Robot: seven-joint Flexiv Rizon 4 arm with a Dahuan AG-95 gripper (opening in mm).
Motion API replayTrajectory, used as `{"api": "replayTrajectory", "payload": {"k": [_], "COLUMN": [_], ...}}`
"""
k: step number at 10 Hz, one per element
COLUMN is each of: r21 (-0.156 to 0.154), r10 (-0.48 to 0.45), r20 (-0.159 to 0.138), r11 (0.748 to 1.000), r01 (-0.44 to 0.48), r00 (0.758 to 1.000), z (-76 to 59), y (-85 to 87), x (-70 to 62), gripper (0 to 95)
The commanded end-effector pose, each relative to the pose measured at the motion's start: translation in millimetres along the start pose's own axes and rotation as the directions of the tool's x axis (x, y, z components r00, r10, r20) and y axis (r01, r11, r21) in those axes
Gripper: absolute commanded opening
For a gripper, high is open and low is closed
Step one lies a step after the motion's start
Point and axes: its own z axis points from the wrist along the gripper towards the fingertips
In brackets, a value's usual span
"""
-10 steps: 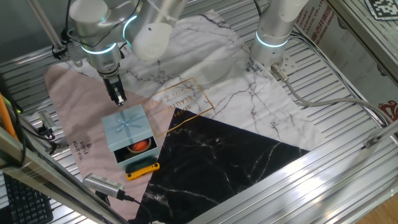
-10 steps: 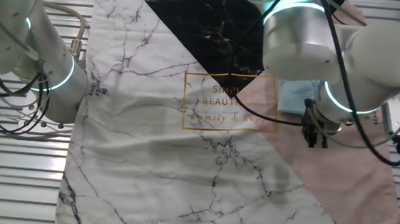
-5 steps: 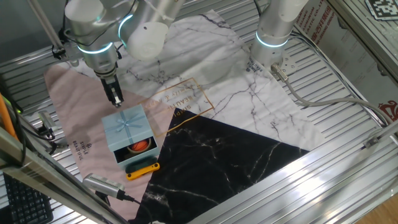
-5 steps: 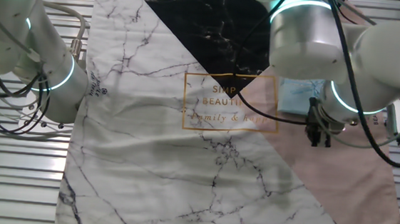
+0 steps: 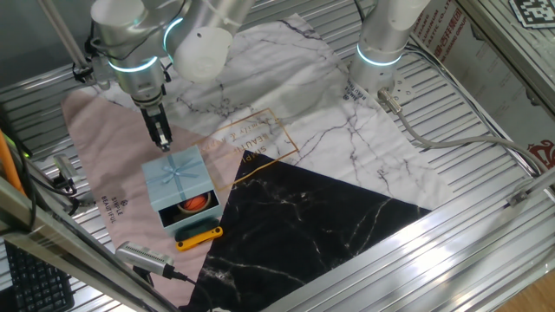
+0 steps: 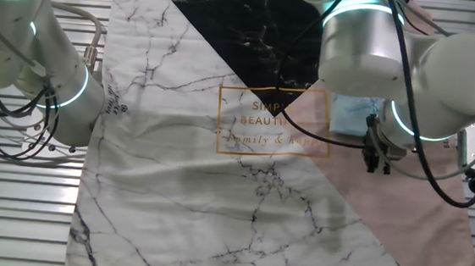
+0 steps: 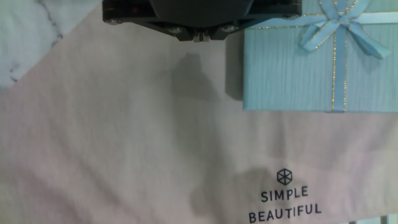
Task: Slide the outer casing onto the gift box
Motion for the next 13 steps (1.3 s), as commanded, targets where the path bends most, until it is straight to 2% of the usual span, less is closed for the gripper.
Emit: {"api": "replayTrajectory", "payload": {"k": [1, 13], "r21": [-0.012, -0.028], "r10": [-0.002, 0.006], "r20": [-0.001, 0.018], "r11": [1.0, 1.0], "r01": [0.002, -0.005], "r00": [1.0, 1.0], "z": [-1.0, 2.7], "y": [1.0, 14.4], "x": [-0.2, -5.1], "gripper": [0.0, 0.0]}}
